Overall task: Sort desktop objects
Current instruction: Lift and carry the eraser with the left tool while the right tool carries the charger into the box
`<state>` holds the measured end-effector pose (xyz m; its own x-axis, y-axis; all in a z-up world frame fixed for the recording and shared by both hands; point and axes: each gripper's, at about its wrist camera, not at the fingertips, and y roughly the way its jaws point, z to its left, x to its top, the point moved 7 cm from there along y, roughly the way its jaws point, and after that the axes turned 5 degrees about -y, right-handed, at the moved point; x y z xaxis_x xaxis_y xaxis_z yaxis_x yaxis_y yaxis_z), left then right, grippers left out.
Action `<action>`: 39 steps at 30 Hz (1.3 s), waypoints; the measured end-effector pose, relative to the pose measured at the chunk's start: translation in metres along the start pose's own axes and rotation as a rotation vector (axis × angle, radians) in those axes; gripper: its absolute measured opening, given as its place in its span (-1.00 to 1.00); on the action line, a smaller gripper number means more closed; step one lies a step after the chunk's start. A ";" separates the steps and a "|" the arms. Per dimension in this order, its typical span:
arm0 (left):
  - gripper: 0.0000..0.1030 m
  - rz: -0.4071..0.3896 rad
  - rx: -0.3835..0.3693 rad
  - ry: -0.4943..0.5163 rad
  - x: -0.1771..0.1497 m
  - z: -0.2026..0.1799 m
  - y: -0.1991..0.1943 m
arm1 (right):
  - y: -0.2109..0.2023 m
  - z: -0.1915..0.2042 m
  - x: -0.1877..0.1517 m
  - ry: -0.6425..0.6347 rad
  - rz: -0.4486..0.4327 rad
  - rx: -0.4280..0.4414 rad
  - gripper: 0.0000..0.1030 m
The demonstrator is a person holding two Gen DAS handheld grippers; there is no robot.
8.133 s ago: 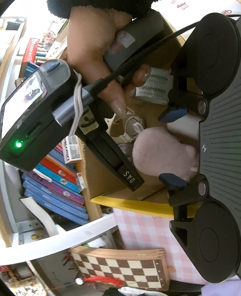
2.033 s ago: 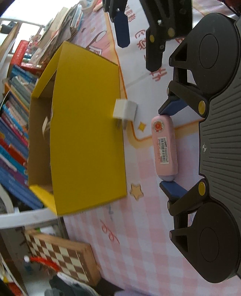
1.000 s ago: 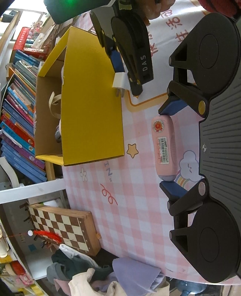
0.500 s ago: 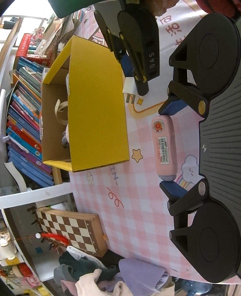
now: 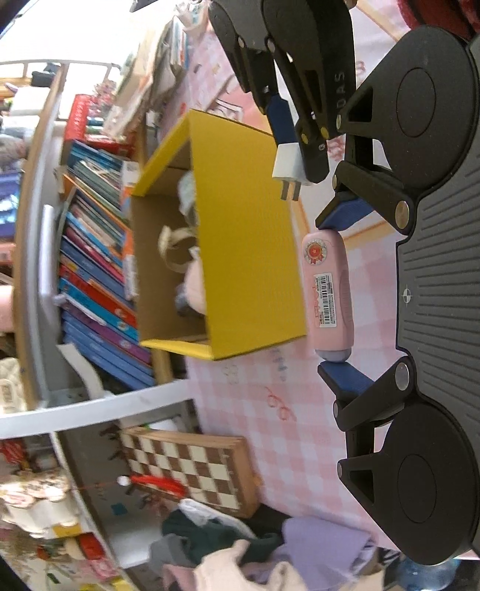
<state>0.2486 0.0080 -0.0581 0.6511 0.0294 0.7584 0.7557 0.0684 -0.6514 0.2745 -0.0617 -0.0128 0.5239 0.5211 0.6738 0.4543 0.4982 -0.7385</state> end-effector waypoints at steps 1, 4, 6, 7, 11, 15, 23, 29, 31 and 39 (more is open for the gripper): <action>0.51 -0.018 -0.005 0.004 0.005 -0.001 -0.003 | -0.007 -0.001 0.003 0.009 -0.019 -0.002 -0.38; 0.51 -0.060 -0.029 0.014 0.020 -0.006 -0.008 | -0.027 -0.006 0.012 0.039 -0.068 -0.008 -0.38; 0.51 -0.092 -0.044 0.022 0.033 -0.008 -0.011 | -0.039 -0.009 0.018 0.053 -0.101 -0.014 -0.38; 0.51 -0.106 -0.049 0.025 0.039 -0.010 -0.013 | -0.044 -0.011 0.022 0.051 -0.116 -0.019 -0.38; 0.51 -0.157 -0.060 0.037 0.060 -0.012 -0.015 | -0.062 -0.022 0.039 0.055 -0.179 -0.043 -0.38; 0.51 -0.198 -0.055 0.049 0.080 -0.012 -0.011 | -0.070 -0.039 0.057 0.049 -0.224 -0.079 -0.38; 0.51 -0.233 -0.046 0.062 0.106 -0.012 0.004 | -0.059 -0.073 0.083 0.012 -0.229 -0.136 -0.38; 0.51 -0.205 -0.066 0.075 0.112 -0.019 0.026 | -0.038 -0.089 0.098 -0.009 -0.213 -0.138 -0.38; 0.51 -0.185 -0.074 0.084 0.112 -0.023 0.037 | -0.029 -0.093 0.105 -0.024 -0.207 -0.138 -0.38; 0.51 -0.090 -0.088 0.143 0.113 -0.036 0.079 | 0.007 -0.096 0.143 -0.083 -0.194 -0.103 -0.38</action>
<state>0.3849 -0.0189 -0.0245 0.5792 -0.1152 0.8070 0.8107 -0.0230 -0.5851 0.4219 -0.0503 0.0764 0.3602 0.4800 0.7999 0.6139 0.5237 -0.5907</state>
